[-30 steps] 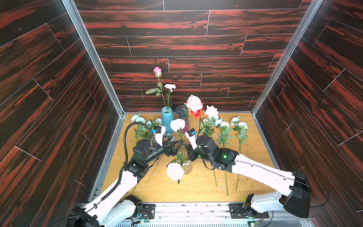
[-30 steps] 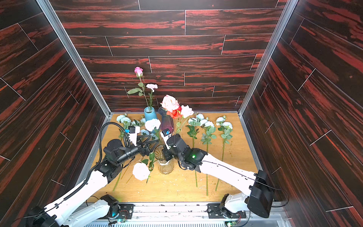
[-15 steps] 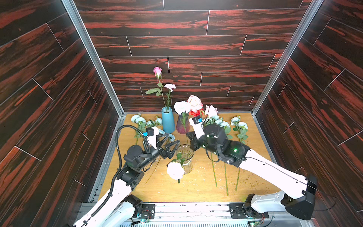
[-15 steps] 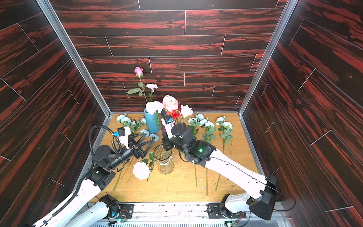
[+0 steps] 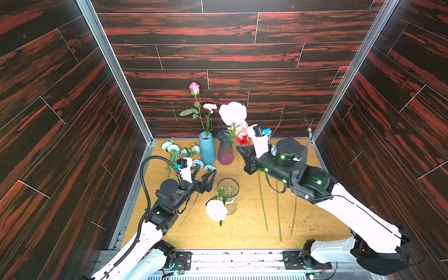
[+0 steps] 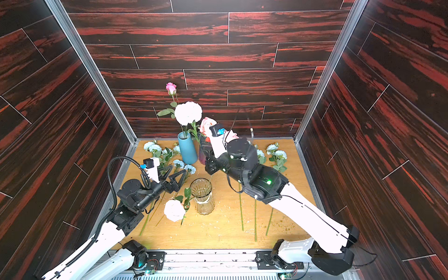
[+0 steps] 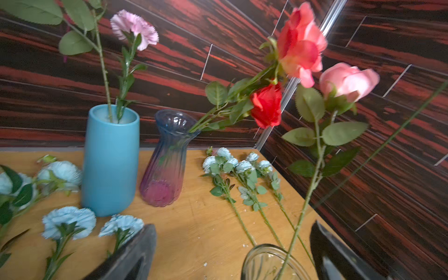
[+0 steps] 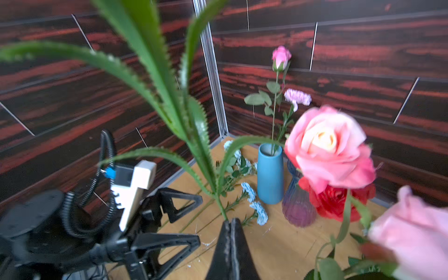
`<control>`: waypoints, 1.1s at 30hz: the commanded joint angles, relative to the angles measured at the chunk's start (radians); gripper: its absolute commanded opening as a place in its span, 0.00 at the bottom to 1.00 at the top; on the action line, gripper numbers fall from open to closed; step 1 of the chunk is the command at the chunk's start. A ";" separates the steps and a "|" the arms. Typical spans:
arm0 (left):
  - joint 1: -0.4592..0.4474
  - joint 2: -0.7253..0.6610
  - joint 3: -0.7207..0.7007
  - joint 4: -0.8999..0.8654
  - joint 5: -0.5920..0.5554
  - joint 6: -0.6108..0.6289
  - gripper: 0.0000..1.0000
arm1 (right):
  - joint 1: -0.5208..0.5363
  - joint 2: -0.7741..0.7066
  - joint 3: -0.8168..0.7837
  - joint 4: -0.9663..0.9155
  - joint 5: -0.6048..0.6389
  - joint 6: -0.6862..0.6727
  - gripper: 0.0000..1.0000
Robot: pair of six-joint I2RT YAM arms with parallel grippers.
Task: Pick out blue flowers from the vase
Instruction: Place the flower at the center of the board.
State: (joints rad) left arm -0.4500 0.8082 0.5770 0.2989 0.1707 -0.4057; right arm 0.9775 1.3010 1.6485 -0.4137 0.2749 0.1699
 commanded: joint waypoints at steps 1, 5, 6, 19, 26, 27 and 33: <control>-0.001 0.020 -0.005 -0.006 -0.049 0.025 1.00 | -0.004 -0.023 0.050 -0.038 -0.009 -0.026 0.00; -0.001 0.039 -0.005 -0.006 -0.066 0.031 1.00 | -0.009 -0.050 0.078 -0.056 -0.020 -0.023 0.00; -0.001 0.041 -0.005 -0.006 -0.069 0.032 1.00 | -0.010 -0.057 0.084 -0.060 -0.022 -0.023 0.00; -0.001 0.050 -0.005 -0.006 -0.083 0.038 1.00 | -0.063 -0.204 0.094 -0.118 0.049 -0.006 0.00; -0.001 0.055 -0.004 -0.006 -0.085 0.036 1.00 | -0.065 -0.259 0.099 -0.179 0.154 -0.003 0.00; -0.001 0.058 -0.004 -0.005 -0.085 0.037 1.00 | -0.064 -0.268 0.091 -0.190 0.178 0.002 0.00; 0.000 0.068 -0.003 0.001 -0.082 0.033 1.00 | -0.105 -0.343 -0.017 -0.248 0.306 0.059 0.00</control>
State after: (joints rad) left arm -0.4500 0.8715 0.5743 0.2989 0.0959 -0.3843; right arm 0.8940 0.9874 1.6764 -0.6086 0.4858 0.1913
